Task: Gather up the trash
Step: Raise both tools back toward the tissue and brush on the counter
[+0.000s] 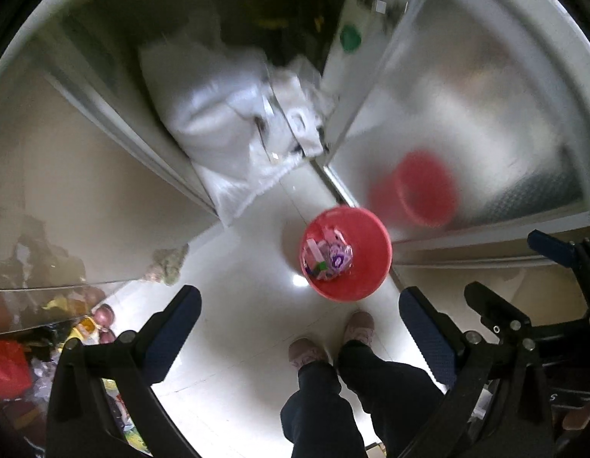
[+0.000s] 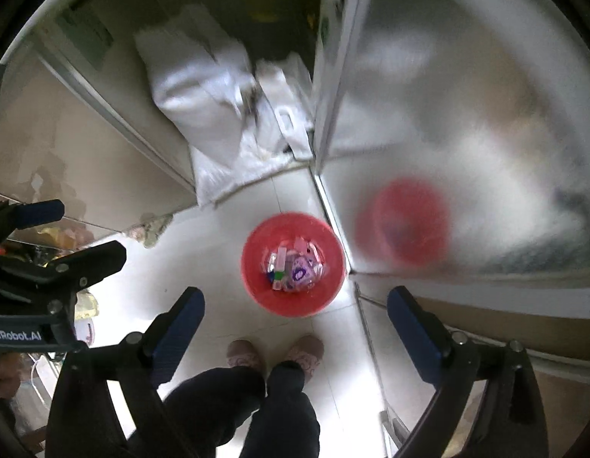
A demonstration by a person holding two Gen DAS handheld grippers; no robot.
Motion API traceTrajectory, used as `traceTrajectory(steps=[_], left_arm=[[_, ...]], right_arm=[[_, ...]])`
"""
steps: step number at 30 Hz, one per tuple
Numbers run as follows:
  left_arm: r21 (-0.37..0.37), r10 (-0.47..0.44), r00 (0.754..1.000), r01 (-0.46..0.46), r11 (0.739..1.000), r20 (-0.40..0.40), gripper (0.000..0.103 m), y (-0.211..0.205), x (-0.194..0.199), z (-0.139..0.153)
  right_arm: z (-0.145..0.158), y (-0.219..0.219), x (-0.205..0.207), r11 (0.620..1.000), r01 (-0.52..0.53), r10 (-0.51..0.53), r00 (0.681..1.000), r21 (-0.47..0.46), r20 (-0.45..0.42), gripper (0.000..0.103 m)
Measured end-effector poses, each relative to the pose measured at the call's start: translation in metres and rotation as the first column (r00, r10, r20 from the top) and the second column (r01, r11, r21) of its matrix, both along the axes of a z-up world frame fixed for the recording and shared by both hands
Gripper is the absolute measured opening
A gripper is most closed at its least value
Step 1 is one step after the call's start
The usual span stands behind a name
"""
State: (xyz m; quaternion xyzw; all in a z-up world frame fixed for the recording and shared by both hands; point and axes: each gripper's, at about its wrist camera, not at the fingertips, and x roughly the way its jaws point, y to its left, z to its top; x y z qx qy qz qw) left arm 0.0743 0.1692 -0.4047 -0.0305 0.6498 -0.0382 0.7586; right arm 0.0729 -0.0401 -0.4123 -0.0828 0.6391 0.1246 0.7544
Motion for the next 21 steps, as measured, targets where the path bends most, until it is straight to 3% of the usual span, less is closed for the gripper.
traceTrajectory(steps=[11,17,21], left_arm=[[-0.004,-0.039,0.989,0.040,0.999,0.146,0.103,-0.007,0.005,0.162],[0.000,-0.084,0.965,0.086,0.996,0.249,0.103,-0.020,0.006,0.230],[0.029,-0.150,0.943,0.148,0.989,0.298,0.103,-0.036,0.006,0.259]], right_arm=[[0.161,-0.015,-0.007,0.999,0.052,-0.052,0.984,0.004,0.171,0.099],[0.224,-0.034,-0.014,0.994,0.104,-0.110,0.961,0.033,0.255,0.099],[0.260,-0.043,-0.018,0.988,0.147,-0.155,0.930,0.049,0.333,0.099]])
